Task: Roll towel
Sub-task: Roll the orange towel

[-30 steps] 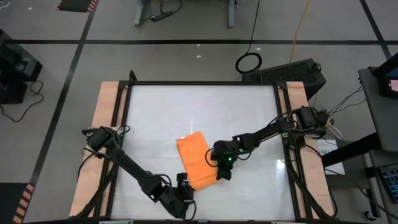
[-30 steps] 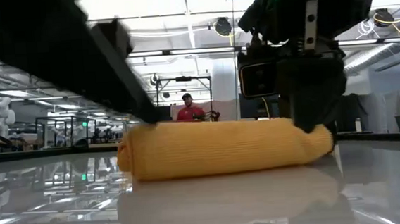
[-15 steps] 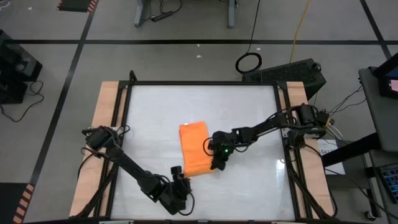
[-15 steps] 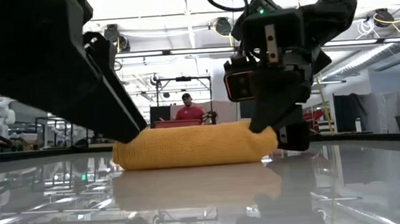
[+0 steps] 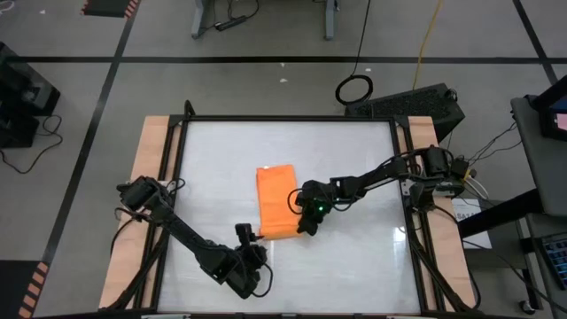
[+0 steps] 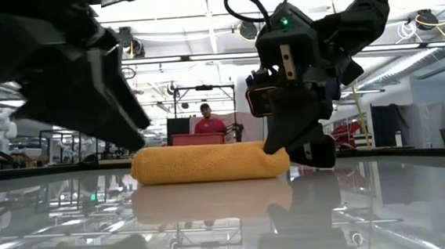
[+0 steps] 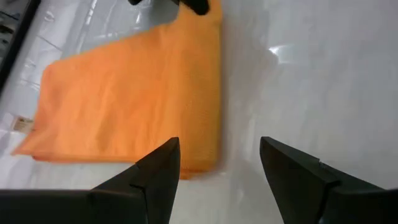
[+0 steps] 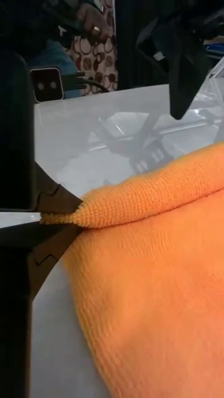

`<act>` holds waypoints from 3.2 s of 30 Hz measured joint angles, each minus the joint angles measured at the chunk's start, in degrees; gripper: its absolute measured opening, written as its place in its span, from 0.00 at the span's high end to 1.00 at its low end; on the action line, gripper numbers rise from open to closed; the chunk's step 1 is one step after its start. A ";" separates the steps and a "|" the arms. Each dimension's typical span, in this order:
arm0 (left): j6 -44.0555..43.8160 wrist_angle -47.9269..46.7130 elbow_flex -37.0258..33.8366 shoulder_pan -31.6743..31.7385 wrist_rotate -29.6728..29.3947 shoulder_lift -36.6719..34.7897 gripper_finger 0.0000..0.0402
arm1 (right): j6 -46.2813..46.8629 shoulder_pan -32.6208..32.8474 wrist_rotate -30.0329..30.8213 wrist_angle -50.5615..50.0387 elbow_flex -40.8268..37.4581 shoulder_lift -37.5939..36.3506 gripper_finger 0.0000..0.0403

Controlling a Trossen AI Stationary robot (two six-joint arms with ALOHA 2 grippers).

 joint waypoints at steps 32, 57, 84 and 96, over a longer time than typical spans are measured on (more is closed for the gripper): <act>10.01 14.60 -8.71 7.63 13.54 -0.43 0.52 | 1.22 2.36 -0.08 0.15 0.00 0.02 0.99; 11.08 27.03 -8.90 14.62 41.26 -0.13 0.97 | -28.93 4.50 6.71 -14.02 -0.02 -13.01 0.45; 15.19 29.78 -9.12 28.40 71.45 0.17 0.98 | -52.35 29.93 40.50 -10.36 0.00 -10.48 0.52; 15.69 28.69 -9.12 30.06 76.40 0.17 0.98 | -51.24 30.17 47.67 -8.42 -0.02 -3.88 0.54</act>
